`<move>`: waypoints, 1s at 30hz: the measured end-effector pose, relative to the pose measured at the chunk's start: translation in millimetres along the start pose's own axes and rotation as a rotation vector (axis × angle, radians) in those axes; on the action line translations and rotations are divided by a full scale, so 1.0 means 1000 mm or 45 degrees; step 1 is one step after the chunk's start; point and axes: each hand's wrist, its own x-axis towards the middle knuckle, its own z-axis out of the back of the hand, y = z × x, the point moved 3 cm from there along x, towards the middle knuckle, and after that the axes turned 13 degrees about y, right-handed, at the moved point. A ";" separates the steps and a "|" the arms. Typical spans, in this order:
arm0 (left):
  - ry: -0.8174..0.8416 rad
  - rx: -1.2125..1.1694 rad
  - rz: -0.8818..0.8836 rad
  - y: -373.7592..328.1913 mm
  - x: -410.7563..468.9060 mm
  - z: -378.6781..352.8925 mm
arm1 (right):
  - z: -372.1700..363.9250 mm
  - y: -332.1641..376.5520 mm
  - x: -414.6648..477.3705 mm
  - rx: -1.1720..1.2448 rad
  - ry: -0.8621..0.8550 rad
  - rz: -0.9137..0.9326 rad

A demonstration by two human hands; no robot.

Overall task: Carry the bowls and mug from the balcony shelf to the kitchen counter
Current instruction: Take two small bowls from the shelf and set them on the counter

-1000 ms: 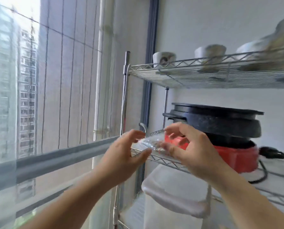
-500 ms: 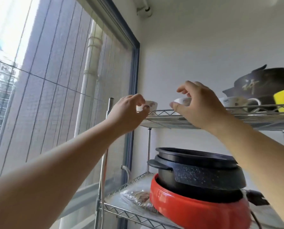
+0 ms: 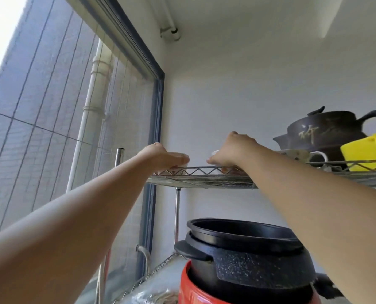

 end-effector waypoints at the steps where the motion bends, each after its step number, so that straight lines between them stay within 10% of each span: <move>1: 0.035 -0.031 0.001 0.001 0.003 -0.002 | -0.001 -0.001 0.001 0.014 0.004 -0.009; 17: -0.090 -1.137 -0.667 0.000 -0.029 0.011 | 0.024 -0.017 -0.020 1.105 -0.264 0.329; 30: 0.505 -1.595 -0.969 -0.008 -0.158 -0.059 | -0.001 -0.078 -0.179 1.582 -0.053 0.763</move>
